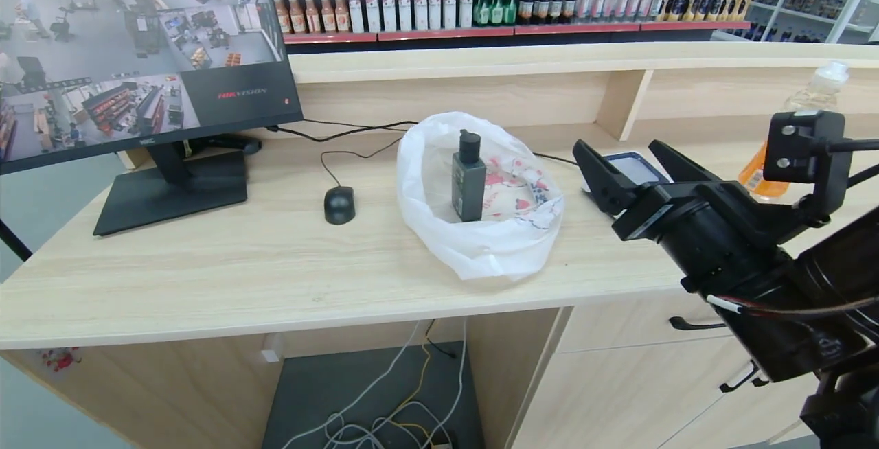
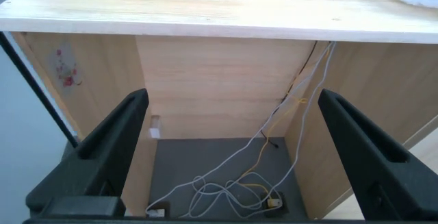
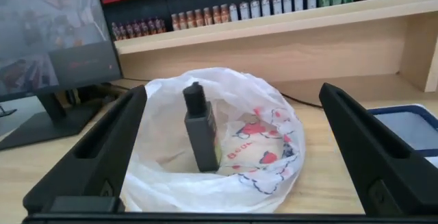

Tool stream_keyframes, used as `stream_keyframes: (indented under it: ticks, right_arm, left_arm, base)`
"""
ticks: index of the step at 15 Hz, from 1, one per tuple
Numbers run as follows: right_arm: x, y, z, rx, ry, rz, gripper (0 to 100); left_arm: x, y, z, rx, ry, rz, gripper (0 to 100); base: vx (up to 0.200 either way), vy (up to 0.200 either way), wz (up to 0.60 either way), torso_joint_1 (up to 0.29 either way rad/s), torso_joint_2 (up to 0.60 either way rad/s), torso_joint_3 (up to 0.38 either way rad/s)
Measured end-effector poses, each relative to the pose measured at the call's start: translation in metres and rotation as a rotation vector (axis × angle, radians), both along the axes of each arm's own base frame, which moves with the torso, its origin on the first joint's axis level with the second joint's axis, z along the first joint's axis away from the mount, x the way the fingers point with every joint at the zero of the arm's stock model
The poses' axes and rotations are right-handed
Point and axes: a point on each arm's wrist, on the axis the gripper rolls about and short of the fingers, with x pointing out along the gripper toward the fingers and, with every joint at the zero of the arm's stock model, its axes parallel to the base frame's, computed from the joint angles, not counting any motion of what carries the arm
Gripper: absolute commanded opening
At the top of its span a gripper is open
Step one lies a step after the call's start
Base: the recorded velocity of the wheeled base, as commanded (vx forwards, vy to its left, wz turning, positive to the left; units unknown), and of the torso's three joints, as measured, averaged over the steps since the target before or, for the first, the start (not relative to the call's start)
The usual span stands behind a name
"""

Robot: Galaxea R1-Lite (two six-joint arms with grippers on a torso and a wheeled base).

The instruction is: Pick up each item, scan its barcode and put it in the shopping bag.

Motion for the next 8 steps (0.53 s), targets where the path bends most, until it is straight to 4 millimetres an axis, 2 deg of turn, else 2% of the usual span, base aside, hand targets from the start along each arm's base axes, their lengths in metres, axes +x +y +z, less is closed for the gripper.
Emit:
stream_keyframes:
  ticks: [8]
  right_arm:
    - [0.0032,-0.0062,-0.0005,-0.018,-0.003,-0.035,100]
  left_arm:
    - [0.0000,0.0000,0.0001,-0.006,0.000,0.000,100]
  base:
    - [0.000,-0.200,0.00,0.000,0.00,0.003]
